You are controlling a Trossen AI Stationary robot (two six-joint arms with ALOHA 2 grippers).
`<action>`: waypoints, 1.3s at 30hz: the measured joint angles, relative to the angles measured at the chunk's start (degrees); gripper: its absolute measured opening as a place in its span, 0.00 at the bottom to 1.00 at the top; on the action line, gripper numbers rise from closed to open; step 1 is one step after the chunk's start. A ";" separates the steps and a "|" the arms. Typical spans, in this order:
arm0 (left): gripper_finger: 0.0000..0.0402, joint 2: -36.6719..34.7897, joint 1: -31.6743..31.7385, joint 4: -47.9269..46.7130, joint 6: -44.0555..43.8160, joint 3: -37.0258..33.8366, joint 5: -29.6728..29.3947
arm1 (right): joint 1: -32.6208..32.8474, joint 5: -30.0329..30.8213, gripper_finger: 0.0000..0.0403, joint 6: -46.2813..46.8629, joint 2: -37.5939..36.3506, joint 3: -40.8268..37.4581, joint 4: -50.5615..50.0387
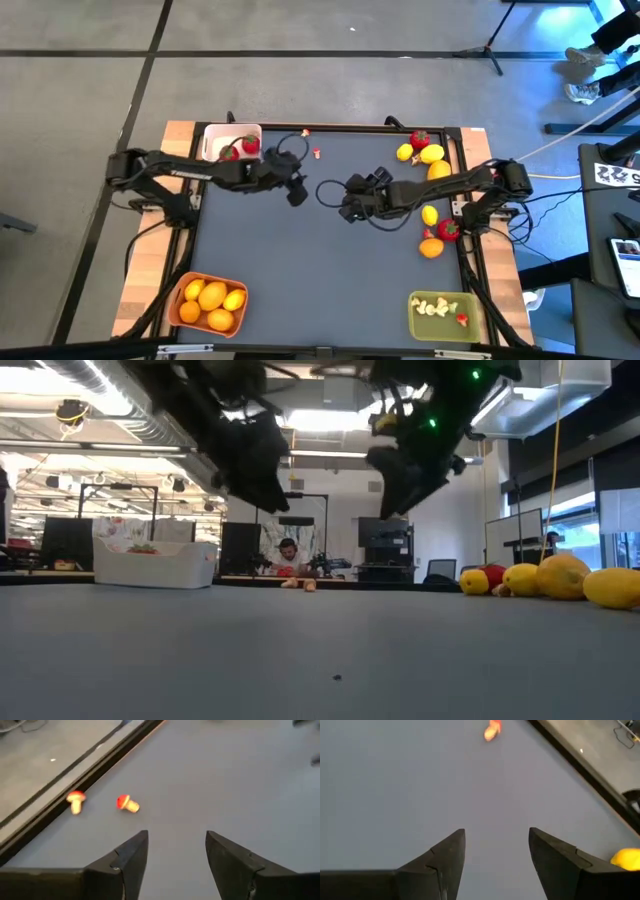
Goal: Sort produce into baskets
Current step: Put the red mushroom into the yellow bin
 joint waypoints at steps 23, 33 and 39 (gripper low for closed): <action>0.48 27.07 15.53 -12.94 8.17 27.20 13.97 | 0.02 -2.93 0.54 1.09 -0.01 -2.23 3.32; 0.48 32.38 19.97 -8.68 13.73 27.40 17.64 | 0.00 -3.37 0.54 1.06 -0.06 -6.41 8.39; 0.48 34.31 21.41 -7.82 14.98 27.33 17.80 | 0.01 -5.56 0.54 1.16 -0.06 -8.69 12.23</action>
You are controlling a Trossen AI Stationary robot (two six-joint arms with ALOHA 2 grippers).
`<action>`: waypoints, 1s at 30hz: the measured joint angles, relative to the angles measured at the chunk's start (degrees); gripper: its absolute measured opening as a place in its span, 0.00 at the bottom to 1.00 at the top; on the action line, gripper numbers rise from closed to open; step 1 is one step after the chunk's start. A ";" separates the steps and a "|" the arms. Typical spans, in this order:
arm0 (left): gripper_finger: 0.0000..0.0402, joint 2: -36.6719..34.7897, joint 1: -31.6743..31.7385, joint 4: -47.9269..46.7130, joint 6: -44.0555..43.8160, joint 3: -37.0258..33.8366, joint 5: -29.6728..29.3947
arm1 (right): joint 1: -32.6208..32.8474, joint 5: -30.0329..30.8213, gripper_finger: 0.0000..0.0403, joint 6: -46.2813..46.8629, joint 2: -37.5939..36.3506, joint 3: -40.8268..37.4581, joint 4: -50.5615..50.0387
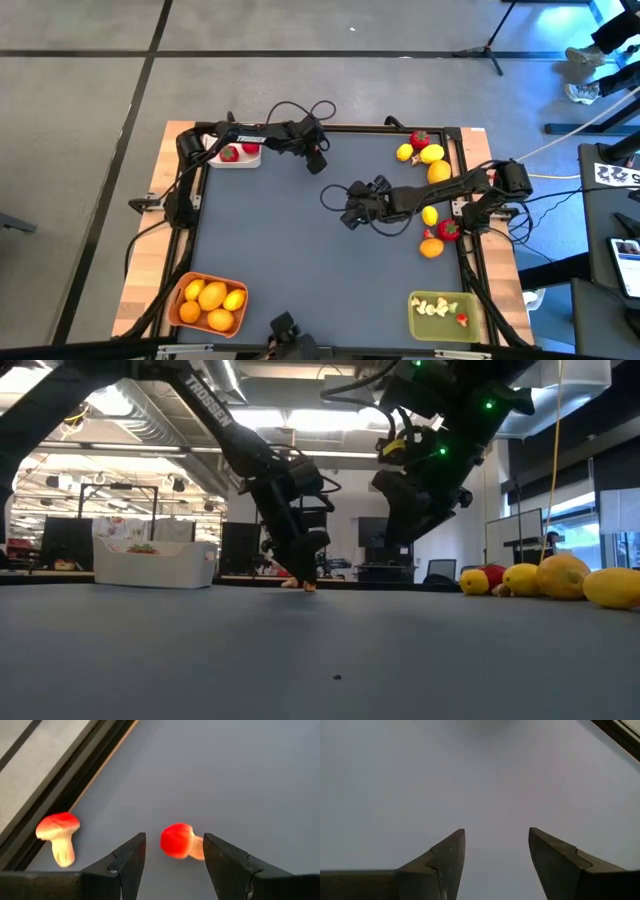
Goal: Sort produce into baskets
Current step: Put the red mushroom into the yellow bin
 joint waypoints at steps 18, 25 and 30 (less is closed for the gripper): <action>0.24 1.66 0.66 1.74 6.15 -0.02 3.92 | -0.01 -0.02 0.54 -0.11 -0.02 -0.56 1.58; 0.04 1.67 0.55 1.74 7.96 -0.04 4.31 | -0.01 -0.02 0.54 -0.13 -0.02 -0.56 1.58; 0.02 1.54 0.17 1.64 8.75 -0.04 4.21 | -0.01 -0.02 0.54 -0.15 -0.02 -0.56 1.35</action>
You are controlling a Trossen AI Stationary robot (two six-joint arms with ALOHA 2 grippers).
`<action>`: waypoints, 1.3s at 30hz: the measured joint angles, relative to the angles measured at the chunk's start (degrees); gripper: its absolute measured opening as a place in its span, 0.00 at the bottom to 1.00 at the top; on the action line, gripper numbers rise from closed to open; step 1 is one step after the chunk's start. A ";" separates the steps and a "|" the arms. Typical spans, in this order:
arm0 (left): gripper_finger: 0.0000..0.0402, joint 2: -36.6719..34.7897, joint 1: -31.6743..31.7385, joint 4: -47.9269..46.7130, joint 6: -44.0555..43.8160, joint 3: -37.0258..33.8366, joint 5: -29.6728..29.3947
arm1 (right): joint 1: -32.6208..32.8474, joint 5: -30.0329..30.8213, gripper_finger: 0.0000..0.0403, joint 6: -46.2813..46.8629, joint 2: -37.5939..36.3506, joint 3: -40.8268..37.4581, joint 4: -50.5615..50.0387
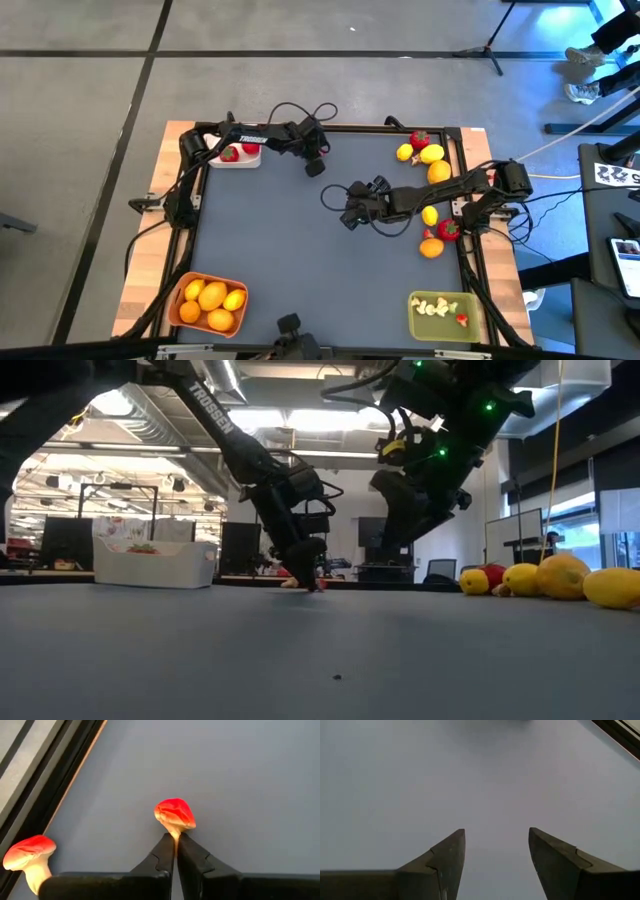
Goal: Sort produce into baskets
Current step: Put the red mushroom into the yellow bin
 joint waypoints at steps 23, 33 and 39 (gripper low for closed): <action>0.04 -19.05 -17.92 -13.40 -0.46 -0.09 -0.32 | 13.94 0.46 0.54 -9.58 -0.01 0.00 -0.49; 0.04 -20.67 -30.06 -12.09 -3.07 -0.10 -0.34 | 21.08 10.59 0.54 -10.81 -6.39 0.04 -0.53; 0.04 -20.69 -34.78 -9.44 -3.93 -0.09 -3.28 | 23.11 12.11 0.54 -10.92 -9.80 0.04 1.91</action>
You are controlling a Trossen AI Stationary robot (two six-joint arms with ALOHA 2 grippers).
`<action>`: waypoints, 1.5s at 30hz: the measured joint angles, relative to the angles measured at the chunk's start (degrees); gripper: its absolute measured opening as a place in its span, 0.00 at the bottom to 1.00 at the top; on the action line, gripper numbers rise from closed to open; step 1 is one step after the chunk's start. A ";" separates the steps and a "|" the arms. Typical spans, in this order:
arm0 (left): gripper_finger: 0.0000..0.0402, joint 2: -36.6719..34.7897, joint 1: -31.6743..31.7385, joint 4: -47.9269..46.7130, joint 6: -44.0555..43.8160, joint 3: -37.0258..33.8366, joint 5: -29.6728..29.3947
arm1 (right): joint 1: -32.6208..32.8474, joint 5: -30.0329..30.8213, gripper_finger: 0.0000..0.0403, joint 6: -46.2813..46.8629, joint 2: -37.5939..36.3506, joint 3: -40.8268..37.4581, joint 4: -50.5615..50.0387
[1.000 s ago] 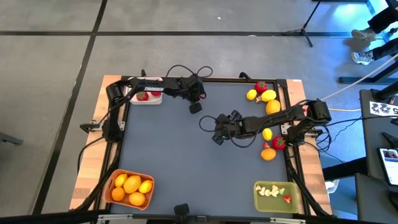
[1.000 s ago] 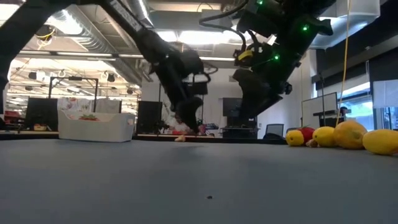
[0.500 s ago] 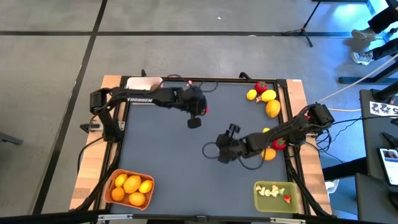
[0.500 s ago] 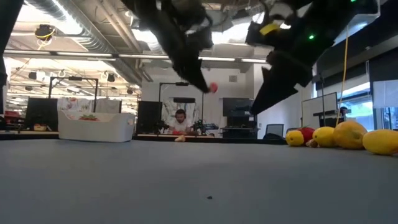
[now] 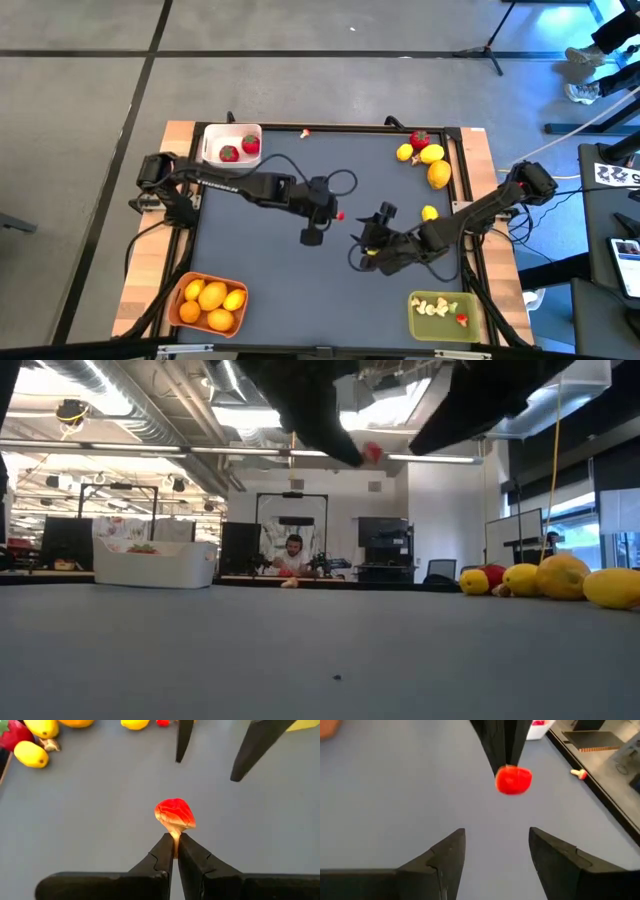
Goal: Sort produce into baskets
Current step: Put the red mushroom into the yellow bin
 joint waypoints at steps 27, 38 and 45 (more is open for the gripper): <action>0.04 0.00 -4.33 2.53 -0.45 -0.01 -0.43 | -4.05 -9.12 0.48 -8.75 0.16 0.02 12.71; 0.04 0.00 -4.38 2.44 -1.85 -0.02 -0.30 | -4.05 -9.52 0.13 -10.21 0.16 0.02 12.60; 0.10 0.00 -4.33 3.70 -1.89 -0.08 1.67 | -3.99 -9.54 0.12 -10.29 0.16 0.02 12.62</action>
